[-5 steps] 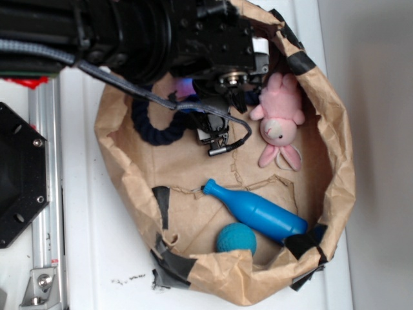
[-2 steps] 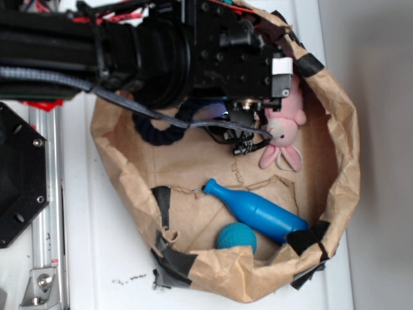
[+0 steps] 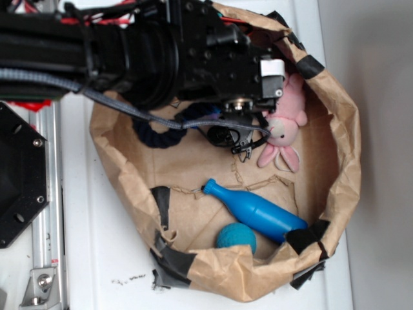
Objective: Grab the blue rope.
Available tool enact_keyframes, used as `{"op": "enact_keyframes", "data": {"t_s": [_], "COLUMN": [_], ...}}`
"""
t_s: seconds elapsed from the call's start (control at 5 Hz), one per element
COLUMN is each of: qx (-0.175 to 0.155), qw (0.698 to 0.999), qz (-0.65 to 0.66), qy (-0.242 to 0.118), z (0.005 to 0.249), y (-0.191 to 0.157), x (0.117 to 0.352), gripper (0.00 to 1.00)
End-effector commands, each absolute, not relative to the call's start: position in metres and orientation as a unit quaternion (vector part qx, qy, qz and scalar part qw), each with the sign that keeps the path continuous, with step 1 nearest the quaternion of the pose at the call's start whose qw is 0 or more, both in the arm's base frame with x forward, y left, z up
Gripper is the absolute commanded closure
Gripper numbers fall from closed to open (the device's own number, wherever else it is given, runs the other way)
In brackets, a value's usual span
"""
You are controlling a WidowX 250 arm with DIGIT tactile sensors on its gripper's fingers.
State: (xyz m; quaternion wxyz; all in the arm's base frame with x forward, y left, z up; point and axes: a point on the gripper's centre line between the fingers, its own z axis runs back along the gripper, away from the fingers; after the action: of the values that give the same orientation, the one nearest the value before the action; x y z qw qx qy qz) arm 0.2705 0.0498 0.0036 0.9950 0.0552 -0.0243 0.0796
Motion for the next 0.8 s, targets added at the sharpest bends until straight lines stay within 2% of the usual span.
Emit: {"op": "enact_keyframes", "data": {"t_s": [0.0,0.2,0.4,0.6], "qx": [0.006,-0.011,0.052,0.067], "qw": [0.992,0.991,0.993,0.992], "qz": [0.120,0.132,0.105,0.098], "qy": [0.023,0.034,0.003,-0.043], "z": [-0.023,-0.026,-0.006,0.042], "y": [0.058,0.062,0.066,0.062], "x": [0.253,0.251,0.248,0.247], "gripper": [1.00,1.00,1.00,1.00]}}
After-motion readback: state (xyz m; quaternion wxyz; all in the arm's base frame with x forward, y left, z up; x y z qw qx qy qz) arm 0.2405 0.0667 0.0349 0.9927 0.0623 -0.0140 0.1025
